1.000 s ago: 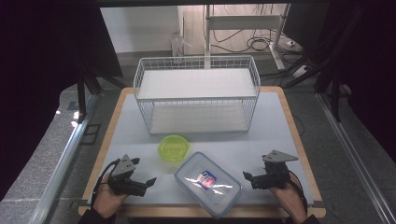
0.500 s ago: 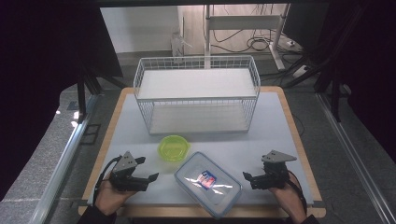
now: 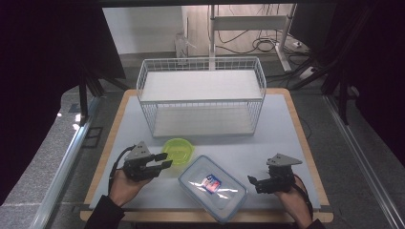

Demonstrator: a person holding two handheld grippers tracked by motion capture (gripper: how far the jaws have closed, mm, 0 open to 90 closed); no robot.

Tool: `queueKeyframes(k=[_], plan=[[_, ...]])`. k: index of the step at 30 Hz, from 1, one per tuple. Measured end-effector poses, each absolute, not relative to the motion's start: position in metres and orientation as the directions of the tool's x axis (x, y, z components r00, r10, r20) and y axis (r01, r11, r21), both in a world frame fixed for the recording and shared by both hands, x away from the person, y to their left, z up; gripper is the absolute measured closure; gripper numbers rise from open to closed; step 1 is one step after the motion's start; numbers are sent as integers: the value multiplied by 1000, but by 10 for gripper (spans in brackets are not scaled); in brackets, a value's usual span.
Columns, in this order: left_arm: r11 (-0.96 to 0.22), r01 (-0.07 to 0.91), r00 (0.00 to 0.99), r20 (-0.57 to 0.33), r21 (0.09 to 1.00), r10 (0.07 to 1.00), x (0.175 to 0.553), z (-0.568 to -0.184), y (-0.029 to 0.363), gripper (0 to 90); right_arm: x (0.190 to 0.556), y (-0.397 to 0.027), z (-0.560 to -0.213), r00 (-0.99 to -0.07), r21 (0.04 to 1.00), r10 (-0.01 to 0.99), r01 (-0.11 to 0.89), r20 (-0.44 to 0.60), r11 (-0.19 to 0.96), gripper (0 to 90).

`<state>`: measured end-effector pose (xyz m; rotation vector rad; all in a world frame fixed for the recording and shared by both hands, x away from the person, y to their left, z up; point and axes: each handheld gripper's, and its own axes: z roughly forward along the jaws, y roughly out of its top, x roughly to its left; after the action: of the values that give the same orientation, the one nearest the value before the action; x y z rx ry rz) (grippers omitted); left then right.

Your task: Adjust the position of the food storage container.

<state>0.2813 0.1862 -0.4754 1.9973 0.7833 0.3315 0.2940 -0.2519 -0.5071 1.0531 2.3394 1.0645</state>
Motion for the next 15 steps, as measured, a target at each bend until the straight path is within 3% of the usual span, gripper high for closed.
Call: queueKeyframes(k=[8, 15], plan=[[-402, 393, 785, -74, 827, 615, 309, -470, 155, 898, 295, -254, -507, -653, 748, 758, 501, -5, 436, 0], [-436, 396, 798, -69, 808, 598, 326, -472, 127, 899, 295, -254, -508, -652, 742, 758, 506, -5, 439, 0]])
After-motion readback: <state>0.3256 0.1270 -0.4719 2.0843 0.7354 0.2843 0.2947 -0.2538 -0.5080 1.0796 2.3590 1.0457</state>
